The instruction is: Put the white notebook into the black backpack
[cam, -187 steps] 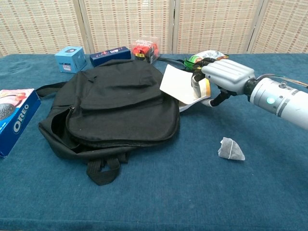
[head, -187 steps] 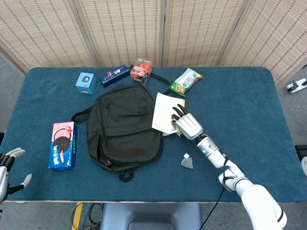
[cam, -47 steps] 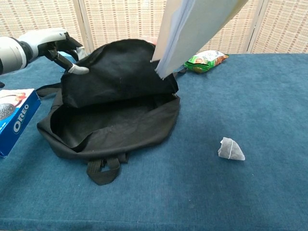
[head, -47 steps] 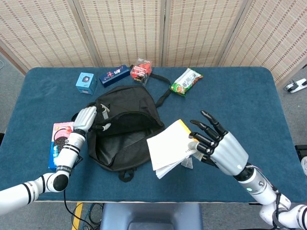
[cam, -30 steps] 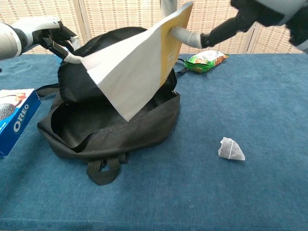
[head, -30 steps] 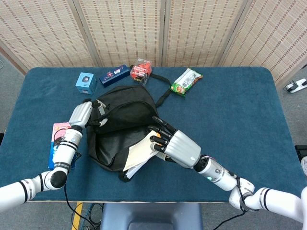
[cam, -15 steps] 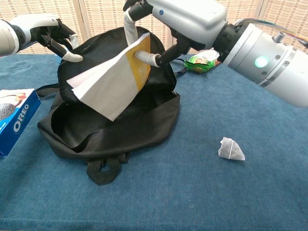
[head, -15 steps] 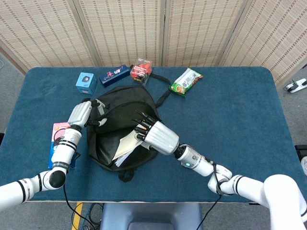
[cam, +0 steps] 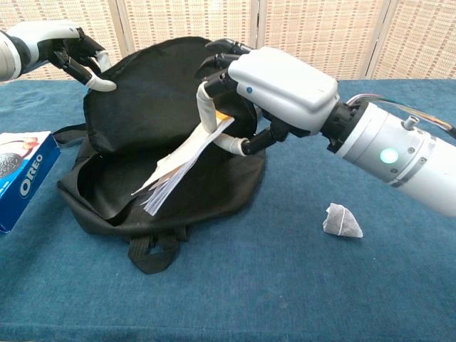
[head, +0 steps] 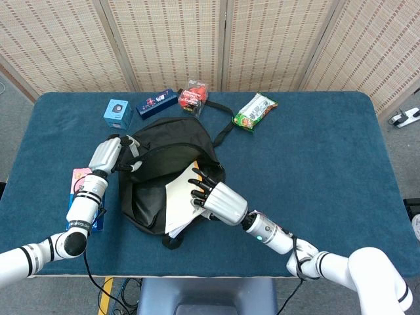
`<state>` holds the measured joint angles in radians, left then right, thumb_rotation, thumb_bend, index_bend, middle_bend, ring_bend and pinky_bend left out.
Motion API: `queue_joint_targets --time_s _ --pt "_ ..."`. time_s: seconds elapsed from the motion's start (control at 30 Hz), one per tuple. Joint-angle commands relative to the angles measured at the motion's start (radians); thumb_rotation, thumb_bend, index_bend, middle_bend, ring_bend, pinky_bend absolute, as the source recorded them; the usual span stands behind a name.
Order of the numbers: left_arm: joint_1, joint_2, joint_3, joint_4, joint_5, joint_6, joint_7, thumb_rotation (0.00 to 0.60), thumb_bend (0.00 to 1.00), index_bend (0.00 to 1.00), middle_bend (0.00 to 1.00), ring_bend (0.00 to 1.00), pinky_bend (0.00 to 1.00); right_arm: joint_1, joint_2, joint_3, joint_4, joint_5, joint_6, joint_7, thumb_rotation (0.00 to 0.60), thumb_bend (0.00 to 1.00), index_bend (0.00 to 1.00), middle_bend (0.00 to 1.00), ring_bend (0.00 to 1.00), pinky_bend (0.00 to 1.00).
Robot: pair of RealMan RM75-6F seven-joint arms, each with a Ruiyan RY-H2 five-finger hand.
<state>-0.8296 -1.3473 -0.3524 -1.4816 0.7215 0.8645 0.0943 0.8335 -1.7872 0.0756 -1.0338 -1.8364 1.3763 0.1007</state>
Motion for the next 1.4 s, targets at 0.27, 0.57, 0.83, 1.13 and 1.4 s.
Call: queue_joint_targets --time_s 0.27,0.57,0.83,1.13,1.4 --pt "-0.002 0.008 -0.005 0.003 -0.005 -0.002 -0.014 0.6 0.29 0.75 0.33 0.3 0.08 -0.058 0.02 -0.054 -0.105 0.025 -0.013 -0.061 0.6 0.44 0.78 0.46 0.19 0.0" --pt "-0.003 0.033 -0.004 -0.019 -0.009 -0.002 -0.01 0.6 0.29 0.75 0.33 0.3 0.08 -0.002 -0.02 -0.017 -0.005 0.062 -0.108 -0.041 0.6 0.44 0.78 0.46 0.19 0.0" --pt "-0.004 0.052 -0.001 -0.037 -0.027 0.003 0.001 0.6 0.29 0.75 0.33 0.3 0.08 0.066 -0.086 0.019 0.12 0.092 -0.177 -0.015 0.6 0.43 0.78 0.45 0.19 0.0" --pt "-0.018 0.067 -0.006 -0.047 -0.063 -0.002 0.013 0.6 0.29 0.75 0.34 0.3 0.08 0.121 -0.171 0.031 0.264 0.111 -0.216 -0.019 0.6 0.41 0.78 0.41 0.19 0.0" --pt "-0.022 0.079 -0.007 -0.051 -0.084 -0.008 0.008 0.6 0.29 0.75 0.34 0.3 0.08 0.141 -0.235 0.017 0.394 0.12 -0.217 0.025 0.6 0.4 0.78 0.4 0.17 0.0"
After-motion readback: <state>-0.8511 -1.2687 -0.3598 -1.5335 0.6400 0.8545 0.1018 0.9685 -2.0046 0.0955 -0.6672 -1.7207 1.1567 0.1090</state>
